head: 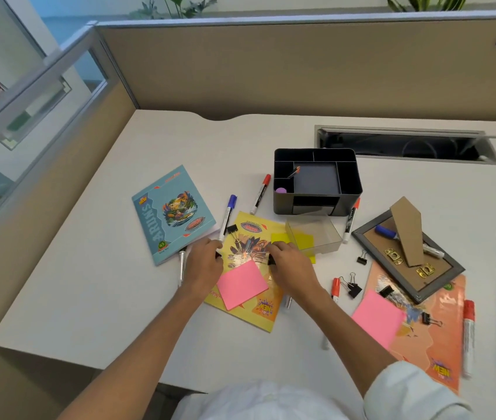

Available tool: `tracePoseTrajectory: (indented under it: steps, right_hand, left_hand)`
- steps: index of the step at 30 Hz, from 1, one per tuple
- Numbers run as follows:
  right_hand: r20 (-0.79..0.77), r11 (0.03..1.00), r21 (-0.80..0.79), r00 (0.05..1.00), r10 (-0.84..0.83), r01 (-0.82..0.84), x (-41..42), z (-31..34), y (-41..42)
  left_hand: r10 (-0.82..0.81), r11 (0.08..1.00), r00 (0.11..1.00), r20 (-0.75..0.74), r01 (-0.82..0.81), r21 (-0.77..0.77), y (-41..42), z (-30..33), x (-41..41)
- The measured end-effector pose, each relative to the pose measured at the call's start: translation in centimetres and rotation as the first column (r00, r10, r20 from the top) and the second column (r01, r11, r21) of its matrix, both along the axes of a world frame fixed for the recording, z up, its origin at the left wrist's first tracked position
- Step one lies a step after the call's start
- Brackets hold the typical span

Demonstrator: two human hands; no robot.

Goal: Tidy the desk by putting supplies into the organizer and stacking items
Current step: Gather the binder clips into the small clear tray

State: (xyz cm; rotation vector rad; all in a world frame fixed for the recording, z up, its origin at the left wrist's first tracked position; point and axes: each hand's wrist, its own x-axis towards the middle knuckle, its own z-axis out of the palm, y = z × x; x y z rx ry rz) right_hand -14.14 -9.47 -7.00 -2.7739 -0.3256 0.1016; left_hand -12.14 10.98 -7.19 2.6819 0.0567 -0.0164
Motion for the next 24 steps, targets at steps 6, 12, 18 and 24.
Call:
tracePoseTrajectory:
  steps: [6,12,18,24]
  right_hand:
    - [0.183,0.976,0.199,0.975,-0.125,0.088,0.3,1.5,-1.3]
    - [0.214,0.949,0.174,0.930,-0.298,0.264,1.1,1.8,-4.4]
    - [0.111,0.908,0.229,0.917,-0.382,0.351,1.0,1.1,-5.9]
    - [0.062,0.883,0.308,0.919,-0.389,0.353,0.5,0.4,-6.3]
  left_hand:
    - [-0.189,0.962,0.977,0.098,0.204,-0.179,-5.7,2.9,1.2]
    - [-0.309,0.896,0.943,0.123,0.332,-0.297,-11.3,4.5,2.9]
    - [-0.316,0.856,0.945,0.088,0.323,-0.404,-14.3,4.5,3.8]
    - [-0.312,0.869,0.946,0.087,0.321,-0.377,-13.8,3.7,4.2]
